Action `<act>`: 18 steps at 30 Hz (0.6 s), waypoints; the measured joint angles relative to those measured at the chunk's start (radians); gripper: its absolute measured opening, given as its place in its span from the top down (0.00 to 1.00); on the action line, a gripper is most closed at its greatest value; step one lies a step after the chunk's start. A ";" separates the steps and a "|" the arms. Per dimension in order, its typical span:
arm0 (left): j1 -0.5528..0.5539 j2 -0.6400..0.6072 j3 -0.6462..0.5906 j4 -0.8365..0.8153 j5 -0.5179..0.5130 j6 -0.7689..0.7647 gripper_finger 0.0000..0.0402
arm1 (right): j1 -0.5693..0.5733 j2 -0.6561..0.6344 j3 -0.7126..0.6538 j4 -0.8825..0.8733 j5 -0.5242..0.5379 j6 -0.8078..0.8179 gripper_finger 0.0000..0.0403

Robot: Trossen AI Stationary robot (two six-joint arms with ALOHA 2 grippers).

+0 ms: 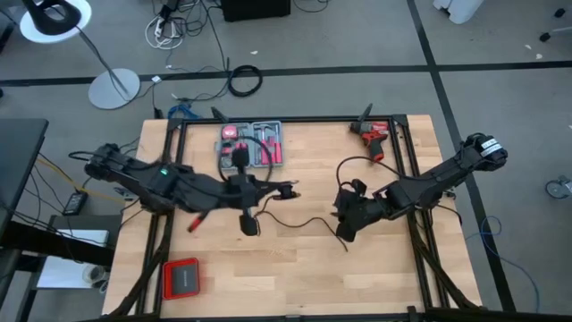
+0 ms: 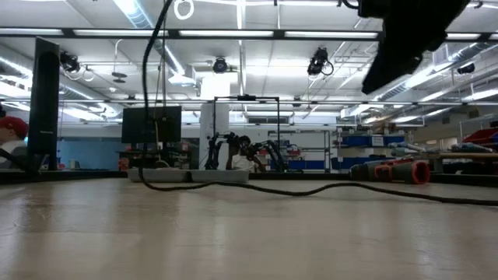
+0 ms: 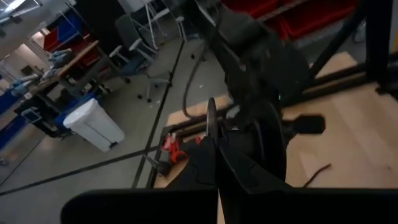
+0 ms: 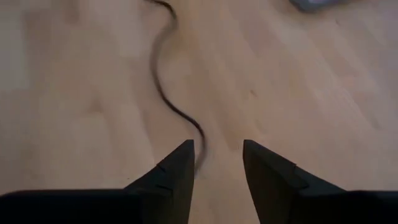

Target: Coil cords

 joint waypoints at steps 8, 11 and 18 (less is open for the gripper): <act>-0.003 -0.003 -0.237 0.303 0.089 -0.001 1.00 | -0.058 0.033 0.001 0.215 -0.131 -0.137 0.67; -0.006 -0.004 -0.350 0.482 0.135 -0.005 1.00 | -0.059 0.071 0.001 0.296 -0.133 -0.176 0.67; 0.000 -0.005 -0.577 0.800 0.139 -0.055 1.00 | -0.044 0.148 0.001 0.380 -0.131 -0.218 0.68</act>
